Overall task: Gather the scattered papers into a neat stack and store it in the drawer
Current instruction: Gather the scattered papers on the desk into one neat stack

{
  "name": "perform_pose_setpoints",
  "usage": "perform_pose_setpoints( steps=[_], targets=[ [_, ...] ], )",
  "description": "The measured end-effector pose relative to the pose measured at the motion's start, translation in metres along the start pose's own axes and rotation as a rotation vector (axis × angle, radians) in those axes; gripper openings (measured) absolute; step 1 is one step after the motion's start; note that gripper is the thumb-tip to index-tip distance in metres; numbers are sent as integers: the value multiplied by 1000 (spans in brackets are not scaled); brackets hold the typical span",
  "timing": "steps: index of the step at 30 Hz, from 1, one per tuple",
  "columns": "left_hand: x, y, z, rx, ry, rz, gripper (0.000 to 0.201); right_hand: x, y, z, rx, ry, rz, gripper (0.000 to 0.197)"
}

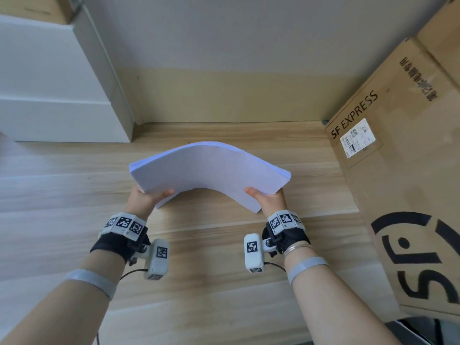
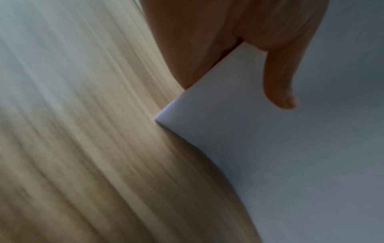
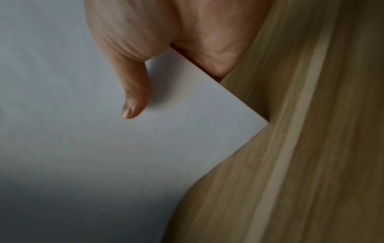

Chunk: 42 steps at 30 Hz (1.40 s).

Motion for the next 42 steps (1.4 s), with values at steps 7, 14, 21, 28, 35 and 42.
perform_pose_setpoints(
  steps=[7, 14, 21, 28, 35, 42],
  targets=[
    [-3, -2, -1, -11, -9, 9, 33, 0, -5, 10, -2, -24, 44, 23],
    [-11, -5, -16, 42, -31, 114, 28, -8, -6, 15, -82, -57, 183, 20],
    [0, -23, 16, -85, -24, 95, 34, 17, -12, -42, -4, 168, 228, 14],
    [10, -34, 96, -275, -306, 77, 37, 33, -13, -118, 65, 565, 108, 26],
    [-24, -29, 121, 20, -806, -311, 25, 5, 0, -171, 203, 989, -98, 9],
    [-25, -23, 109, -68, -576, -270, 36, 8, -4, -176, 298, 969, 7, 22]
  ],
)
Point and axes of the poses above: each hand's wrist, its own y-axis away from the middle knuckle, its own x-axis out of the back of the hand, z = x × y, the point moved 3 cm from there along -y, towards the middle knuckle, and after that the axes turned 11 degrees about -z, right-handed, at the moved point
